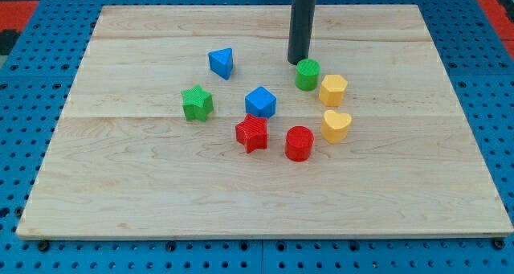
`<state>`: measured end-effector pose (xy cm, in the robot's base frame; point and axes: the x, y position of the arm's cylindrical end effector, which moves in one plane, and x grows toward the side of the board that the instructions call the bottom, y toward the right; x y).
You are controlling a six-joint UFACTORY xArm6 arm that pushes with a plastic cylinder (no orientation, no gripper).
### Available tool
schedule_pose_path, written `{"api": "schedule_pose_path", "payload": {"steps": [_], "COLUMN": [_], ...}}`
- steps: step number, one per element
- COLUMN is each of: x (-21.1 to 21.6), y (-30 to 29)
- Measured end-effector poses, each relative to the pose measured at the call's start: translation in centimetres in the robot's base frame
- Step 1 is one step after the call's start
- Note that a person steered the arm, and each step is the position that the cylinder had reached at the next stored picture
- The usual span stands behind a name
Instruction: Push the yellow hexagon to the red circle
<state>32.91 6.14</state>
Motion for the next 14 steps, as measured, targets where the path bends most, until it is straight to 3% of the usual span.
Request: {"api": "schedule_pose_path", "payload": {"steps": [10,11,13,14], "x": [-2.4,-2.4,-3.5,-0.4], "y": [-2.1,-0.7,14.5,11.3]}}
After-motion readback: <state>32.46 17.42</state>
